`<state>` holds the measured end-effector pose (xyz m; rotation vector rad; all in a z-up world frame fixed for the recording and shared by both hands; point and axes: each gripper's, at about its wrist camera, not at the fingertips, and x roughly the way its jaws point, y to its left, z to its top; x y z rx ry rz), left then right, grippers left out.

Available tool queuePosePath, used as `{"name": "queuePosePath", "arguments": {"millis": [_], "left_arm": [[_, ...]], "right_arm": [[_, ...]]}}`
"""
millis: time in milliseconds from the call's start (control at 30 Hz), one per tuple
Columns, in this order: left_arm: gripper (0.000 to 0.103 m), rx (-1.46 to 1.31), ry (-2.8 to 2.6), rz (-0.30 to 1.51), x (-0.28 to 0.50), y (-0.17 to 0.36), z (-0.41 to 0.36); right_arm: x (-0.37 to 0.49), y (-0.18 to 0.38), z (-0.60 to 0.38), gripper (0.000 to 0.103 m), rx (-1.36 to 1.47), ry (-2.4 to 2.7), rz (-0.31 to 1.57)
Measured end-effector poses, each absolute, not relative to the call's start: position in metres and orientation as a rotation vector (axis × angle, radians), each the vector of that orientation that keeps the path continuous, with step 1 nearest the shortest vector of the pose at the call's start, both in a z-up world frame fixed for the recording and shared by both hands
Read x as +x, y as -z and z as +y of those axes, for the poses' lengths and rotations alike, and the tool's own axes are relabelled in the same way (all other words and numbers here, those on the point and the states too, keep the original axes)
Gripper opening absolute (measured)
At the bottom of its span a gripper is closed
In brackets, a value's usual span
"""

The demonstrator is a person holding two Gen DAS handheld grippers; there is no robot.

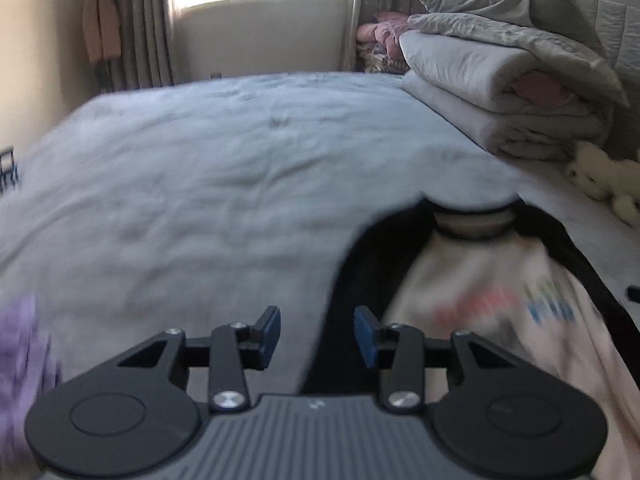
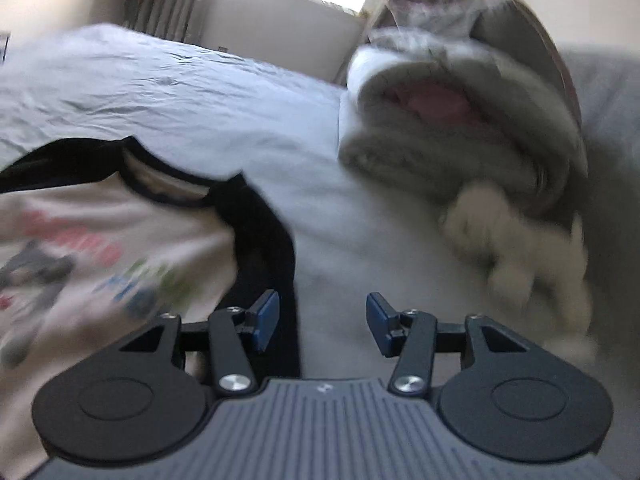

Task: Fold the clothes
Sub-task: 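Lay the sweatshirt flat on the bed and open both grippers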

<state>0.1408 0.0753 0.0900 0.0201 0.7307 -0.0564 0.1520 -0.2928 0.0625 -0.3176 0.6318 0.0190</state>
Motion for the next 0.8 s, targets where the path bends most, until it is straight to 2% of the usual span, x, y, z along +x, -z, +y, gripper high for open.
{"name": "queuePosePath", "arguments": {"millis": [133, 333, 600, 800], "left_arm": [[0.042, -0.035, 0.065, 0.792, 0.078, -0.076, 0.079], [0.042, -0.111, 0.133, 0.813, 0.015, -0.076, 0.069], [0.042, -0.162, 0.117, 0.849, -0.024, -0.057, 0.07], [0.042, -0.122, 0.095, 0.837, -0.035, -0.038, 0.067]], "right_arm": [[0.124, -0.048, -0.309, 0.052, -0.233, -0.031, 0.765], [0.058, -0.063, -0.298, 0.052, -0.086, -0.156, 0.767], [-0.023, -0.059, -0.261, 0.052, -0.081, -0.238, 0.751], [-0.041, -0.038, -0.258, 0.052, -0.11, -0.194, 0.787]]}}
